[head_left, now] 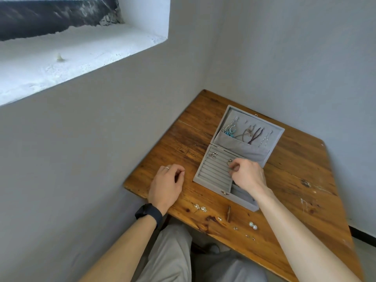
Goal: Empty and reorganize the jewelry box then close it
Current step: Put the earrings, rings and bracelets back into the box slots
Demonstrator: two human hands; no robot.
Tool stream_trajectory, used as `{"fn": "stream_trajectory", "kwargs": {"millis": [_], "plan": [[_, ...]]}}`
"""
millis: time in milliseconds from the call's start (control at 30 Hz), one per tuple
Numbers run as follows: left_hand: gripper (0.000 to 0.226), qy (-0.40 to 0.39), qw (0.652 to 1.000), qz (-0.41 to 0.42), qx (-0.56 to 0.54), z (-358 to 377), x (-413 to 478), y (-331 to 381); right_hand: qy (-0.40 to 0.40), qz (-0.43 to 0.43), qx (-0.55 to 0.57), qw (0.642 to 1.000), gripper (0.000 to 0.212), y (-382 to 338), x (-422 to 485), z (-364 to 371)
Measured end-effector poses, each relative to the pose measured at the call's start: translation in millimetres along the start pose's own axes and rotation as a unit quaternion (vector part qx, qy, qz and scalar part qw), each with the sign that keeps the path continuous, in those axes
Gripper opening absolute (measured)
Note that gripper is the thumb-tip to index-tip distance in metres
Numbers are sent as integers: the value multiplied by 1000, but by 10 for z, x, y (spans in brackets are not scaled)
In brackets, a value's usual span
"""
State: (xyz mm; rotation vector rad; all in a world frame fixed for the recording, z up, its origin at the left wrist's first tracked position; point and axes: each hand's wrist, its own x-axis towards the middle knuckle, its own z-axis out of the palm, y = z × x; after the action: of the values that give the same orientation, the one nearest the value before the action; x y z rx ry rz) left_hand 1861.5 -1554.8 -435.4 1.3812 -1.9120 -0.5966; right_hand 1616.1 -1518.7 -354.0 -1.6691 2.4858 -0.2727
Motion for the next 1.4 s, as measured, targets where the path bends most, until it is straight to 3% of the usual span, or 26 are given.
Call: {"fn": "stream_trajectory", "kwargs": {"millis": [200,300,400,533,700,867,1400], "plan": [[12,-2,1000,7,9,-9,-9,-4,30,-9,-51,998,18,-66,-48,92],[11,-12,1000,-6,-17,-38,-4,-3,32,-17,-7,999,21,-25,-101,72],[9,-19,997,-22,-77,-113,62,2,90,-11,50,995,21,130,-286,42],[9,-31,995,8,-90,-176,201,134,147,20,36,988,29,454,-659,121],[11,-158,981,113,-29,-16,492,641,24,42,-38,998,67,643,-876,339],[14,-299,946,104,76,248,718,989,-38,51,21,998,69,647,-847,456],[9,-236,947,152,159,525,738,1163,-26,57,96,993,66,671,-826,549]]}}
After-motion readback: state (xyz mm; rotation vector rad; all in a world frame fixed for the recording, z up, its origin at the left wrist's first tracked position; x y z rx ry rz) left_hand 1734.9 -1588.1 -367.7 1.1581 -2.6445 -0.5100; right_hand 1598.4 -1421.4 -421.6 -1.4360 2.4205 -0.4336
